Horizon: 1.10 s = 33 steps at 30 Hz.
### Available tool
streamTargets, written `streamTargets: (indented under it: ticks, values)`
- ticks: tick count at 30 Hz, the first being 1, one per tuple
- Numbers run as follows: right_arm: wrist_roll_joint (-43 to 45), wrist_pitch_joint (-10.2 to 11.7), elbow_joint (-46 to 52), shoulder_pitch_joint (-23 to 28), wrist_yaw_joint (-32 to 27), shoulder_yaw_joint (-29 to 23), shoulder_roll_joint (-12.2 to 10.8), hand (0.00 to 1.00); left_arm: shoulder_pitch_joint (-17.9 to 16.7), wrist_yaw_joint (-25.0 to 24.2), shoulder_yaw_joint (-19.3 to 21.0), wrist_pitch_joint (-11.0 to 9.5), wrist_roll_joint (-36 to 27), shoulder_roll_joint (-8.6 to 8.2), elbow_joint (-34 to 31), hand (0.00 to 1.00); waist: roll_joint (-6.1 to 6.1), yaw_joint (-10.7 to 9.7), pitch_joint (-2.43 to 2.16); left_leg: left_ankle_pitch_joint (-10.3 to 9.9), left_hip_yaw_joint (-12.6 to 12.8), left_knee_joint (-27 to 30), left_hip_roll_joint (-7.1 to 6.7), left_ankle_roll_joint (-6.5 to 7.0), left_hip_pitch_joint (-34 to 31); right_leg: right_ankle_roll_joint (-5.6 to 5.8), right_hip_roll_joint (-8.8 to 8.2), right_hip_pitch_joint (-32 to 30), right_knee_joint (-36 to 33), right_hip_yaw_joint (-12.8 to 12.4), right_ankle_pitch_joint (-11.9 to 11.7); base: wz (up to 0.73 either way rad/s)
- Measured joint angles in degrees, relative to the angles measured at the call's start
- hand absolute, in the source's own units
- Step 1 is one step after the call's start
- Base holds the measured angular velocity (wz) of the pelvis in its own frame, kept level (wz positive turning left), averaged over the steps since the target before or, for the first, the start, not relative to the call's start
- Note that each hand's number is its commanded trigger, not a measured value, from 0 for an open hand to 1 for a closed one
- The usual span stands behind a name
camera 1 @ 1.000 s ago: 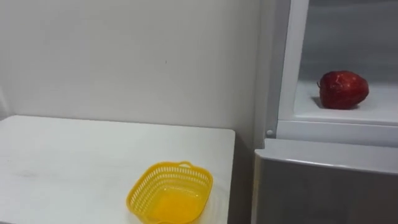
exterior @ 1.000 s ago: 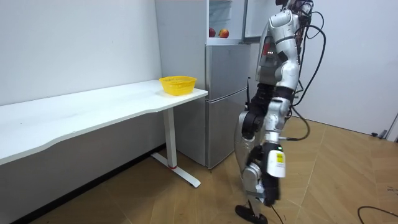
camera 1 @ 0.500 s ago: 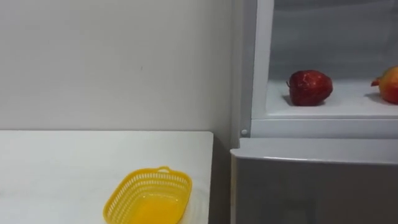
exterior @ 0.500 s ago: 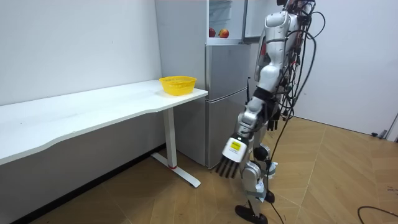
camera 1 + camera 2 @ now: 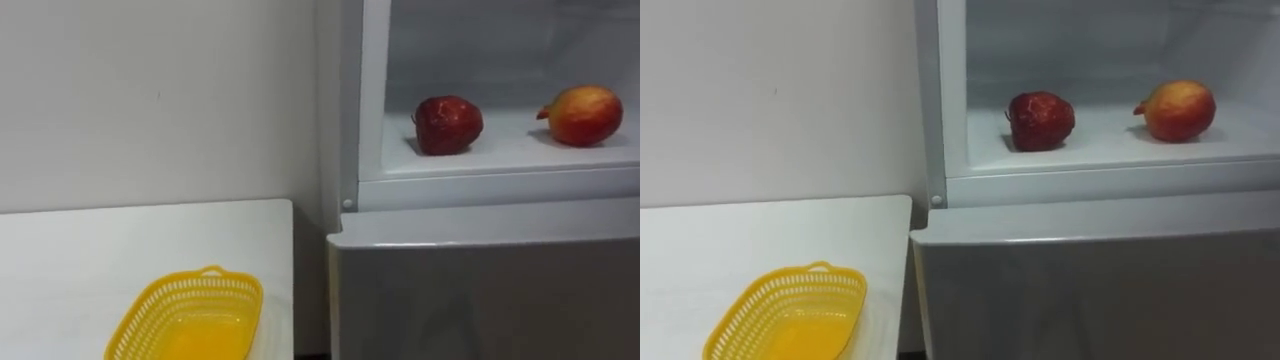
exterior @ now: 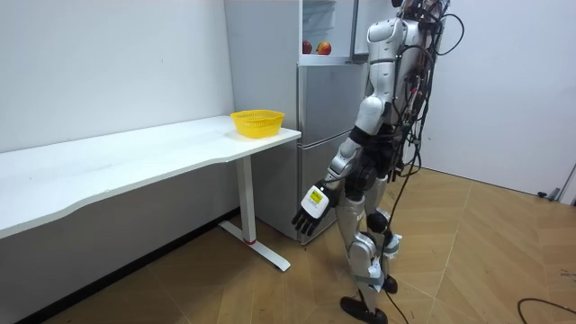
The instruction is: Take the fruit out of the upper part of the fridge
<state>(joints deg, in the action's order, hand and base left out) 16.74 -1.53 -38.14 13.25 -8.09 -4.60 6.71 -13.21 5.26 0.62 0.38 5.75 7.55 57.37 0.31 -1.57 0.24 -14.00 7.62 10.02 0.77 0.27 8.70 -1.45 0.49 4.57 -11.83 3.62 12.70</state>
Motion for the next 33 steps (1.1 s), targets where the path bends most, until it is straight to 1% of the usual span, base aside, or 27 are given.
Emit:
streamTargets:
  ticks: [1, 3, 4, 5, 6, 7, 8, 9, 10, 11, 12, 14, 15, 16, 17, 19, 20, 22, 23, 24, 27, 29, 31, 32, 33]
  values:
    - [-0.56, 0.60, 3.10, 0.25, -0.05, -0.03, -0.23, 0.00, 0.01, 0.00, -0.04, -0.42, -0.01, 0.00, 0.05, 0.00, 0.01, -0.12, -0.02, 0.00, 0.18, 0.00, 0.02, 0.00, -0.01, 0.01, 0.12, -0.10, 0.04, -0.43, -0.01, -0.09]
    - [-1.15, 3.97, 13.69, 1.83, -1.18, 0.22, -1.28, 0.00, -0.32, -0.06, 0.12, -2.39, 0.05, -0.03, 0.61, 0.00, 0.17, 0.29, -0.15, 0.00, 0.88, -0.44, 0.22, 0.00, -0.07, -0.01, 0.46, -0.55, 0.16, -1.22, -0.25, -0.15]
    - [-1.35, 4.46, 16.41, 2.01, -1.39, 0.37, -1.60, 0.00, -0.37, -0.09, 0.27, -2.79, 0.08, -0.06, 0.61, 0.00, 0.23, 0.37, -0.21, 0.00, 1.16, -0.52, 0.29, 0.00, -0.05, -0.06, 0.56, -0.59, 0.10, -1.40, -0.37, -0.17]
    - [-1.78, 4.91, 21.12, 2.99, -1.86, 0.89, -2.25, 0.00, -1.01, -0.07, 0.39, -3.57, 0.10, 0.02, 0.58, 0.00, 0.61, 0.21, -0.47, 0.00, 1.37, -0.52, 0.41, -0.01, -0.06, -0.11, 0.70, -0.56, 0.21, -1.74, -0.63, -0.16]
    - [-3.24, 4.88, 23.41, 4.60, -1.89, 1.01, -2.42, 0.00, -1.70, -0.07, 0.40, -4.44, -0.02, 0.14, 0.56, 0.00, 0.44, -0.06, -0.38, 0.00, 1.57, -0.55, 0.45, -0.01, -0.03, -0.12, 0.74, -0.61, 0.19, -1.85, -0.66, -0.12]
    - [-3.52, 5.03, 25.14, 5.68, -1.90, 1.00, -2.41, 0.00, -2.01, -0.08, 0.47, -4.85, 0.02, 0.16, 0.56, 0.00, 0.57, -0.09, -0.40, 0.00, 1.66, -0.56, 0.46, -0.01, -0.05, -0.12, 0.74, -0.71, 0.12, -1.88, -0.67, -0.11]
    - [-3.23, 5.25, 29.48, 7.64, -2.30, 1.02, -2.38, 0.00, -2.69, -0.08, 0.48, -5.54, 0.04, 0.15, 0.56, 0.00, 0.75, -0.10, -0.33, 0.00, 1.87, -0.57, 0.45, -0.01, -0.13, -0.12, 0.72, -0.90, 0.07, -1.98, -0.67, -0.15]
    - [-3.16, 5.43, 34.03, 8.68, -3.11, 1.06, -2.36, 0.00, -2.83, -0.07, 0.44, -5.86, 0.16, 0.26, 0.74, 0.00, 0.61, -0.44, -0.25, 0.00, 2.02, -0.57, 0.47, -0.01, -0.35, -0.15, 0.71, -1.36, -0.08, -2.02, -0.71, -0.18]
    - [-3.12, 5.47, 36.38, 8.77, -3.44, 1.06, -2.33, 0.00, -3.00, -0.09, 0.41, -5.90, 0.18, 0.32, 0.76, 0.00, 0.73, -0.62, -0.31, 0.00, 2.15, -0.57, 0.50, -0.01, -0.53, -0.17, 0.76, -1.72, -0.29, -2.22, -0.73, -0.23]
    - [-3.25, 6.24, 41.05, 8.61, -4.22, 0.95, -2.07, 0.00, -3.00, -0.27, 0.38, -6.30, 0.17, 0.39, 0.79, 0.00, 0.88, -0.68, -0.36, 0.00, 2.94, -0.54, 0.58, -0.01, -0.93, -0.19, 0.90, -2.32, -0.86, -2.82, -0.74, -0.23]
    - [-3.50, 6.53, 43.75, 8.64, -5.37, 0.80, -1.99, 0.00, -3.03, -0.39, 0.25, -7.19, 0.03, 0.56, 1.01, 0.00, 0.83, -0.73, -0.30, 0.00, 3.21, -0.51, 0.67, -0.01, -1.16, -0.25, 1.09, -2.68, -0.94, -3.40, -0.93, -0.23]
    - [-3.42, 7.52, 46.92, 8.57, -6.78, 0.92, -1.95, 0.00, -2.65, -0.42, 0.05, -8.28, 0.02, 0.87, 3.00, 0.00, 0.96, -1.03, -0.26, 0.00, 3.23, -0.57, 0.72, 0.00, -1.34, -0.26, 1.25, -2.71, -0.89, -3.73, -1.15, -0.12]
    - [-3.18, 8.82, 49.47, 8.40, -7.59, 1.10, -1.96, 0.00, -2.41, -0.47, -0.41, -8.47, 0.04, 1.19, 4.37, 0.00, 1.11, -1.11, -0.32, 0.00, 3.24, -0.56, 0.72, 0.00, -1.33, -0.25, 1.29, -2.69, -0.89, -3.86, -1.17, -0.04]
    - [-3.17, 9.63, 50.58, 8.03, -7.97, 1.15, -1.96, 0.00, -2.26, -0.53, -0.66, -8.45, 0.06, 1.32, 4.76, 0.00, 1.18, -1.12, -0.32, 0.00, 3.25, -0.55, 0.72, 0.00, -1.36, -0.24, 1.29, -2.72, -0.90, -3.88, -1.18, 0.04]
    - [-3.14, 10.93, 52.58, 6.92, -8.80, 1.15, -1.93, 0.00, -2.26, -0.91, -1.16, -8.38, 0.12, 1.57, 4.91, 0.00, 1.24, -1.09, -0.34, 0.00, 3.28, -0.52, 0.72, 0.00, -1.51, -0.20, 1.32, -2.91, -0.89, -3.97, -1.20, 0.05]
    - [-2.73, 11.00, 53.67, 5.98, -10.44, 1.21, -2.09, 0.00, -2.29, -1.54, -1.40, -8.54, 0.20, 1.82, 6.06, 0.00, 1.25, -0.61, -0.37, 0.00, 3.43, -0.52, 0.73, 0.00, -1.47, -0.11, 1.46, -3.47, -0.98, -4.37, -1.30, -0.04]
    - [-2.51, 11.07, 55.03, 5.95, -11.11, 1.39, -2.03, 0.00, -2.26, -2.00, -1.47, -8.55, 0.27, 1.97, 7.11, 0.00, 1.46, -0.08, -0.48, 0.00, 3.63, -0.48, 0.75, 0.00, -1.43, -0.13, 1.49, -3.48, -1.13, -4.52, -1.42, -0.12]
    - [-1.25, 12.15, 57.49, 5.80, -13.11, 2.23, -1.64, 0.00, -2.31, -2.48, -2.38, -8.26, 1.34, 2.24, 8.40, 0.00, 1.56, 0.39, -0.49, 0.00, 3.99, -0.46, 0.76, 0.00, -1.26, -0.09, 1.50, -3.51, -1.22, -4.64, -1.46, -0.05]
    - [-0.33, 13.29, 59.24, 5.45, -14.26, 3.02, -1.40, 0.00, -2.42, -2.98, -3.02, -8.07, 1.73, 2.26, 9.20, 0.00, 1.50, 0.42, -0.45, 0.00, 4.00, -0.46, 0.75, 0.00, -1.22, -0.09, 1.50, -3.49, -1.13, -4.57, -1.46, 0.04]
    - [-0.16, 14.97, 60.27, 4.65, -15.17, 3.84, -1.05, 0.00, -2.57, -3.58, -3.25, -7.95, 1.96, 2.27, 9.29, 0.00, 1.47, 0.41, -0.45, 0.00, 3.99, -0.46, 0.78, 0.00, -1.23, -0.09, 1.50, -3.49, -0.88, -4.49, -1.46, 0.04]
    - [-0.19, 17.21, 62.61, 2.48, -16.55, 4.99, -0.17, 0.00, -2.71, -4.30, -3.69, -7.94, 2.14, 2.47, 9.32, 0.00, 1.30, 0.68, -0.50, 0.00, 3.99, -0.46, 0.78, 0.00, -1.23, -0.05, 1.50, -3.48, -0.91, -4.46, -1.48, 0.02]
    - [-0.17, 17.89, 63.58, 1.45, -17.61, 6.26, 0.40, 0.00, -2.75, -4.74, -4.06, -7.89, 2.42, 2.55, 9.31, 0.00, 1.17, 1.01, -0.46, 0.00, 3.98, -0.46, 0.78, 0.00, -1.24, 0.00, 1.49, -3.47, -0.90, -4.35, -1.53, 0.00]
    - [-0.27, 18.11, 64.14, 1.04, -18.62, 8.50, 1.12, 0.00, -2.41, -4.82, -4.73, -7.35, 3.01, 2.78, 9.25, 0.00, 1.00, 1.20, -0.56, 0.00, 3.98, -0.47, 0.84, 0.00, -1.26, -0.03, 1.50, -3.46, -0.87, -4.19, -1.57, 0.00]
    - [-0.33, 18.14, 64.19, 1.09, -18.70, 10.06, 1.53, 0.00, -1.90, -4.83, -5.28, -6.82, 3.48, 2.90, 9.23, 0.00, 0.87, 1.68, -0.64, 0.00, 3.98, -0.47, 0.89, 0.00, -1.21, -0.09, 1.53, -3.44, -0.85, -4.17, -1.61, 0.00]
    - [-0.21, 18.14, 64.19, 1.04, -18.38, 11.04, 1.93, 0.00, -1.35, -4.94, -5.34, -6.59, 3.81, 2.92, 9.23, 0.00, 0.66, 2.12, -0.63, 0.00, 3.90, -0.48, 0.91, 0.00, -1.21, -0.12, 1.55, -3.35, -0.87, -4.09, -1.63, 0.00]
